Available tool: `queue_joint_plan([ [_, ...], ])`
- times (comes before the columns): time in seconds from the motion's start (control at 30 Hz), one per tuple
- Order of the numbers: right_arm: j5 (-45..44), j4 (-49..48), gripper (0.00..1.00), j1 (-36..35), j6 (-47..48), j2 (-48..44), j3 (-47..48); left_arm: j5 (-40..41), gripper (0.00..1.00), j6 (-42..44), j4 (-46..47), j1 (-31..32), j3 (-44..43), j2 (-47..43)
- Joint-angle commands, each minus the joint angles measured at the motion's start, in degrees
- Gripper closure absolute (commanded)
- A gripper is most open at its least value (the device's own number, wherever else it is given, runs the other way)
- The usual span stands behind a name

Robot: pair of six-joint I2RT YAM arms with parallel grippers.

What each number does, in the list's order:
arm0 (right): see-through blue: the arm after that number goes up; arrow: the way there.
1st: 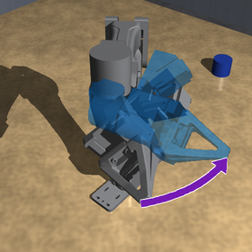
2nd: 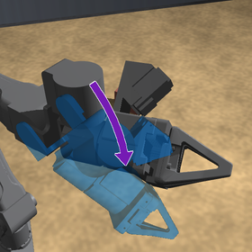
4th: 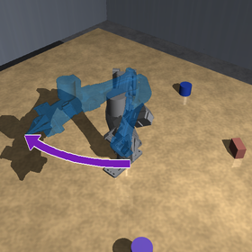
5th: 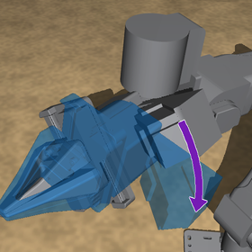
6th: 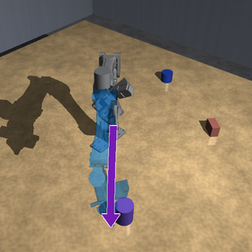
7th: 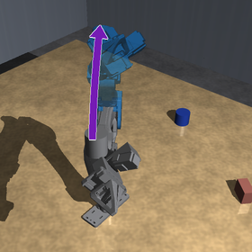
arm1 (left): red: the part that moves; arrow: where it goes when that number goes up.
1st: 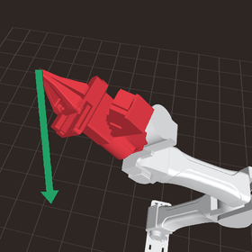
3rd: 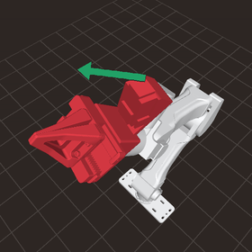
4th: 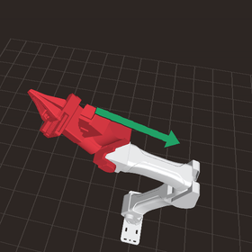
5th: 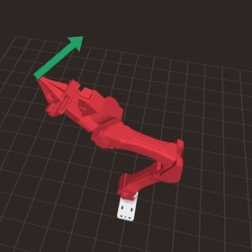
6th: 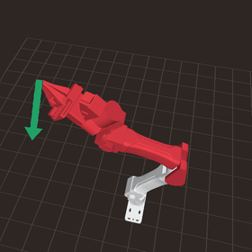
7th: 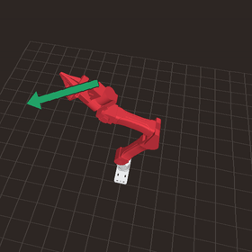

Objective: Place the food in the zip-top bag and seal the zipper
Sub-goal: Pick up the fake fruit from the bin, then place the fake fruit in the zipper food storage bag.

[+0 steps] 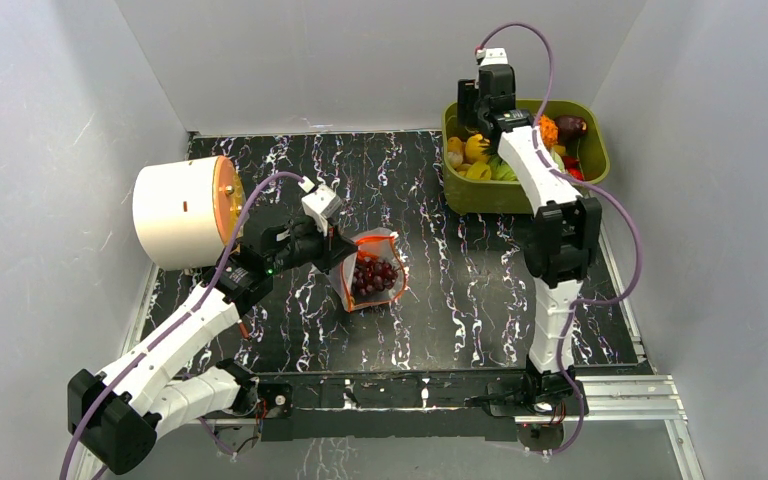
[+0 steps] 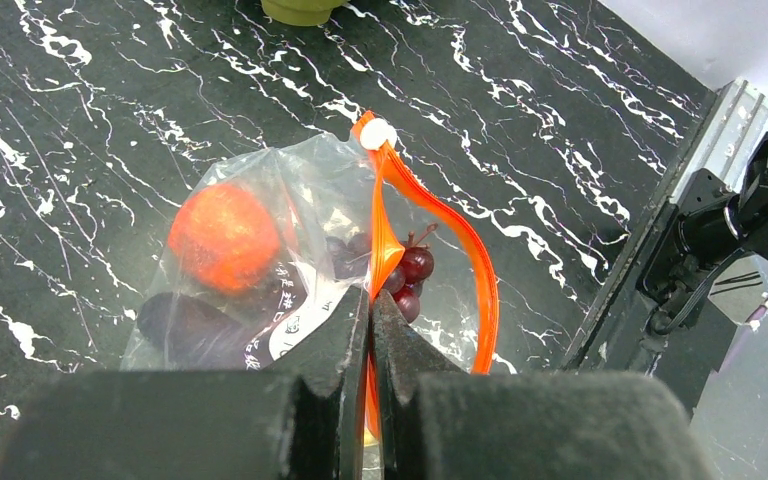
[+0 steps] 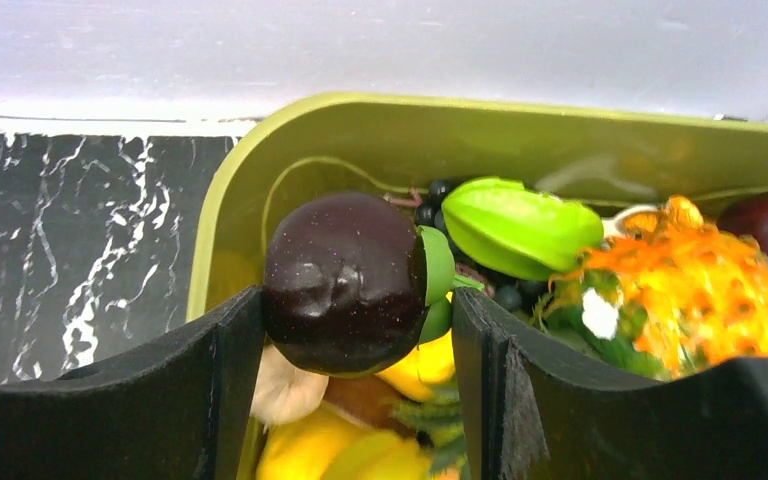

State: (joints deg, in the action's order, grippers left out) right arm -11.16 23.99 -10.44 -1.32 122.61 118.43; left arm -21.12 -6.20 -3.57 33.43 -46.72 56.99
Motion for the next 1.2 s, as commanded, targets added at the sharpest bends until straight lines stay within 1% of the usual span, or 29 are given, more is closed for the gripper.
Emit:
queue_joint_plan([
  [0.0,2.05,1.95,0.68,0.00,-5.22,-8.35,-4.49,1.32,1.00,0.01,0.68,-0.38,0.07,-1.46],
  [0.13,5.62,2.15,0.68,-0.05,-8.34,-14.95,-11.73,2.02,1.00,-0.26,0.59,-0.30,0.12,-1.11],
  [0.33,9.80,2.00,0.68,-1.51,-12.31,-25.35,-22.76,5.56,1.00,-0.89,-1.04,-0.30,-0.81,0.08],
  [0.5,14.00,2.03,0.68,-3.02,-13.78,-33.85,-30.17,6.41,1.00,-2.71,0.31,-0.38,-0.47,-0.02],
  [0.63,13.96,3.65,0.68,-4.09,-12.91,-39.57,-34.64,8.49,1.00,-3.38,-0.25,-0.32,-1.92,1.31],
  [0.77,18.75,3.70,0.68,-5.33,-14.63,-44.86,-38.68,9.07,1.00,-4.60,-0.51,-0.38,-4.03,2.80],
  [0.93,25.57,1.50,0.68,-9.08,-18.02,-50.19,-44.25,8.84,1.00,-7.31,-1.10,-0.32,-7.83,5.91],
  [1.17,29.86,-2.16,0.68,-16.13,-20.01,-55.01,-49.94,12.18,1.00,-10.01,-0.28,-0.36,-10.05,8.79],
])
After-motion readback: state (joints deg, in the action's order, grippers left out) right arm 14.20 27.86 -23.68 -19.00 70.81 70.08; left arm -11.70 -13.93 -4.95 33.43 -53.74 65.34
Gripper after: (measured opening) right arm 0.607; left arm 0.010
